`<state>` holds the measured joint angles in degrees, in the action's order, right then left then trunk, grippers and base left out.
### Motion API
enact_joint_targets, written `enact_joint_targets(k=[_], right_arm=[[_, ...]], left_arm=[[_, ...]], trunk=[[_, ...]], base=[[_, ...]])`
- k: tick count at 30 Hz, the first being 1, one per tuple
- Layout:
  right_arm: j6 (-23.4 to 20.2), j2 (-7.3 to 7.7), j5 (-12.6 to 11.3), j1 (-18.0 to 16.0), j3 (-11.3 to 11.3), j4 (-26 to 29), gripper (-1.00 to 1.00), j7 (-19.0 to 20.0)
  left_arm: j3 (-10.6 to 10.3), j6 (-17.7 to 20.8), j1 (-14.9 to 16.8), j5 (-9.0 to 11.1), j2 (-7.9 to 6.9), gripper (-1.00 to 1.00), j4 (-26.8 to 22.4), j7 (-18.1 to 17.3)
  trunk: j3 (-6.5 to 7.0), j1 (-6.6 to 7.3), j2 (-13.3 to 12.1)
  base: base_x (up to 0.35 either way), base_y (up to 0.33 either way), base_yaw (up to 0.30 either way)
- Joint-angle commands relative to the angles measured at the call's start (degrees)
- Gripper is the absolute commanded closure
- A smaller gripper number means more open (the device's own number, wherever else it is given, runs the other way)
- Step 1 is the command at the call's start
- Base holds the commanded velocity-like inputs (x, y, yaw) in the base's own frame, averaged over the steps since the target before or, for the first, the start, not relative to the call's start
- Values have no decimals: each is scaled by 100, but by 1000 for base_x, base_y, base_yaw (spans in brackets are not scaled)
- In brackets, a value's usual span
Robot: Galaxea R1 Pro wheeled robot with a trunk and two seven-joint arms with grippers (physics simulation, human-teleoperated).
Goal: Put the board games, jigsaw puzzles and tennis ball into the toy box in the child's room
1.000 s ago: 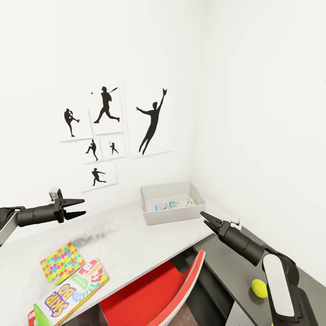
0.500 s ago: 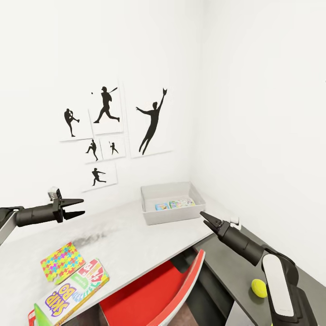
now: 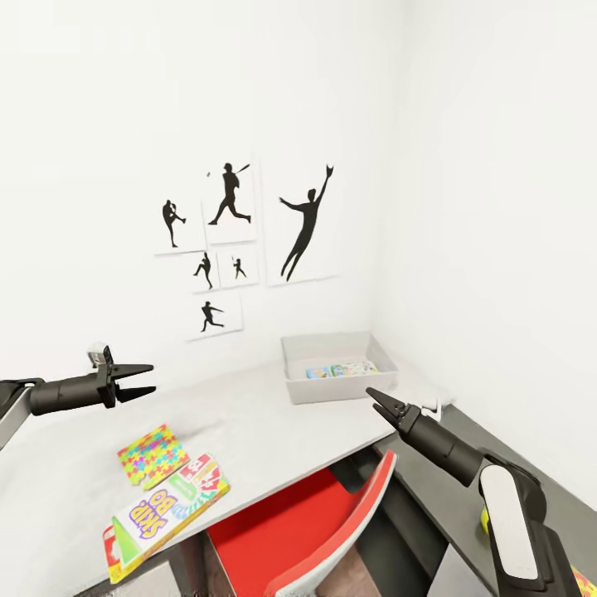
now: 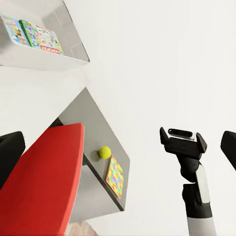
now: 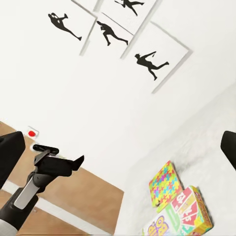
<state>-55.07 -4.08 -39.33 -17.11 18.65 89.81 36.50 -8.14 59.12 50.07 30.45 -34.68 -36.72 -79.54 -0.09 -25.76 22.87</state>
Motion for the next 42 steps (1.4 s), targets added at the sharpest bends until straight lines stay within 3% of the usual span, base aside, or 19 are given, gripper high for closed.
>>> enact_joint_targets(k=[1,34,42], right_arm=[[-31,-5,22,-3,16,1,-100,33],[-8,-13,87,-3,1,1,-100,7],[-4,-24,92,-3,-9,23,-100,-371]], left_arm=[[-26,56,7,14,-4,-100,7,-26],[-22,56,7,14,-4,-100,7,-20],[-21,54,5,7,-4,-100,13,-17]], trunk=[[-3,-2,5],[-1,-2,5],[-1,-2,5]], base=[[-35,20,236],[-21,32,286],[-2,3,289]])
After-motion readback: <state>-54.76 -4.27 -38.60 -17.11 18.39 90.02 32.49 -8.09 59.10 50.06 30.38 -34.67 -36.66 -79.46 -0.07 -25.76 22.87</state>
